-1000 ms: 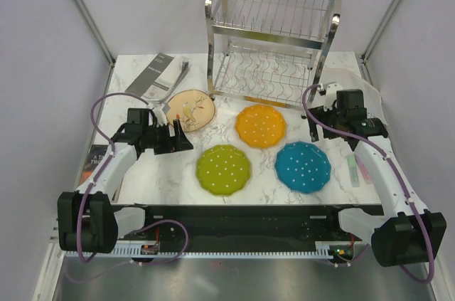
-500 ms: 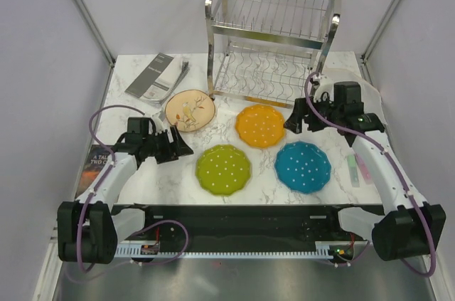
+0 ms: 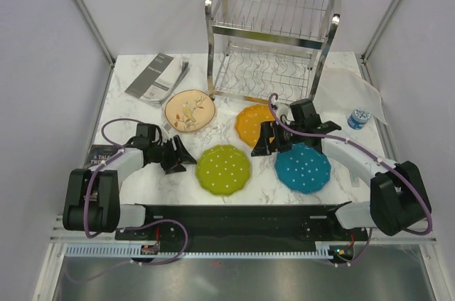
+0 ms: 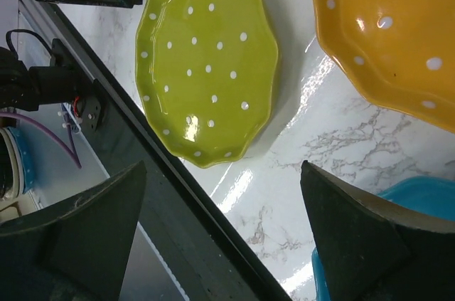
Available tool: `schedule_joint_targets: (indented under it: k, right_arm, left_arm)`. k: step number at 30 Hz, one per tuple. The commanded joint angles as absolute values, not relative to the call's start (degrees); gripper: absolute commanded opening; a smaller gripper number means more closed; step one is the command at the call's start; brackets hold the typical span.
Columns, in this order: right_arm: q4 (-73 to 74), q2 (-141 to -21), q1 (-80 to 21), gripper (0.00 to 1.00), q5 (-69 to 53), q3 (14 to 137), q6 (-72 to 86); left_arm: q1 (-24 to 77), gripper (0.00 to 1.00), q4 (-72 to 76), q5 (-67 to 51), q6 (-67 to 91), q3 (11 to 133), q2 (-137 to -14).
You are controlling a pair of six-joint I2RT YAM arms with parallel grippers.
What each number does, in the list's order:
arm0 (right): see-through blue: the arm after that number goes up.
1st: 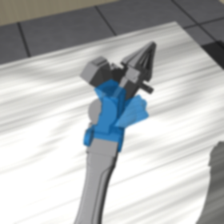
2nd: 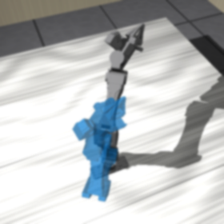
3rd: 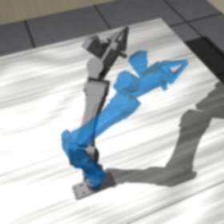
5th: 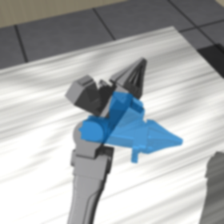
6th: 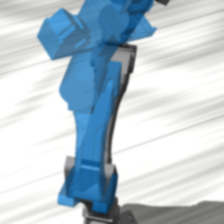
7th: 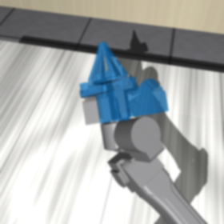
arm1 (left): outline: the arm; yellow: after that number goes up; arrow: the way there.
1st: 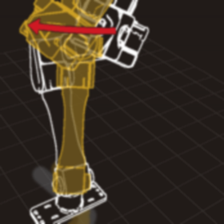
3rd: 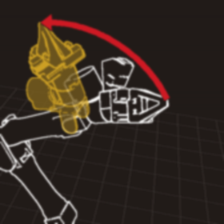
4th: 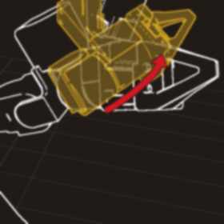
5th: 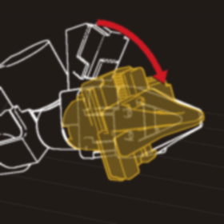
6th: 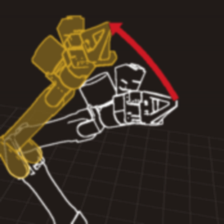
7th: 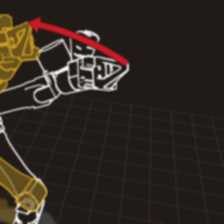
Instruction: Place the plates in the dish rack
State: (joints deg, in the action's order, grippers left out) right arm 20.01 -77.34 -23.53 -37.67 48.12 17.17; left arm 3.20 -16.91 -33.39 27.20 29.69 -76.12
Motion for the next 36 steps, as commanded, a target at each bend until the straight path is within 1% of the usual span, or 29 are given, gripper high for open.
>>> schedule_joint_targets:
  k: [1,7,9,15,19,20,22,23,25,27,28,29,30,31,36]
  right_arm:
    - [13.9,-79.4,-24.5,0.96,-38.6,47.2,20.4]
    - [8.5,-83.0,-25.3,0.96,-37.1,45.9,23.1]
    - [7.7,-84.5,-25.9,0.95,-36.5,45.7,23.9]
    - [7.9,-87.1,-27.8,0.96,-33.2,46.3,22.5]
    - [8.3,-87.9,-27.8,0.94,-32.6,45.3,22.9]
    - [8.3,-88.0,-27.9,0.94,-32.8,44.6,22.9]
    - [8.3,-88.1,-27.9,0.94,-33.0,44.0,22.9]
    - [8.3,-87.8,-27.9,0.94,-33.0,43.7,22.9]
    - [8.0,-88.0,-27.9,0.94,-33.2,43.4,23.0]
    - [7.9,-88.6,-27.8,0.94,-33.6,43.3,23.0]
    - [7.4,-88.9,-27.9,0.94,-33.8,43.4,23.1]
    - [7.1,-89.5,-27.9,0.94,-34.2,43.5,23.5]
    - [6.9,-89.9,-27.9,0.94,-35.1,43.7,23.6]
    - [6.2,-90.4,-27.9,0.94,-35.6,43.9,23.9]
    - [3.4,-93.2,-28.3,0.93,-37.9,44.7,26.6]
  left_arm:
    - [4.4,0.66,-12.3,-35.9,28.5,28.0,-77.9]
    - [9.0,0.63,-8.9,-37.6,29.9,26.8,-79.7]
    - [10.1,0.61,-8.3,-37.7,30.0,27.2,-80.8]
    - [10.1,0.57,-7.5,-38.7,27.3,29.4,-87.0]
    - [10.1,0.46,-7.0,-38.8,27.6,31.2,-89.6]
    - [10.2,0.39,-7.0,-39.0,27.3,31.5,-90.0]
    - [10.2,0.34,-7.3,-39.5,27.3,31.6,-90.7]
    - [10.2,0.29,-7.5,-39.7,27.2,31.6,-90.7]
    - [10.2,0.26,-7.8,-39.9,26.9,31.5,-90.4]
    - [10.2,0.21,-8.2,-39.7,26.8,31.3,-89.8]
    - [10.1,0.17,-8.6,-39.7,26.8,31.2,-89.0]
    - [9.9,0.09,-9.0,-39.9,26.4,30.9,-88.5]
    - [9.2,0.05,-9.2,-41.1,26.0,30.7,-88.0]
    - [8.6,0.03,-9.1,-41.8,25.8,30.4,-87.5]
    - [6.7,0.02,-7.7,-44.9,23.8,28.2,-84.2]
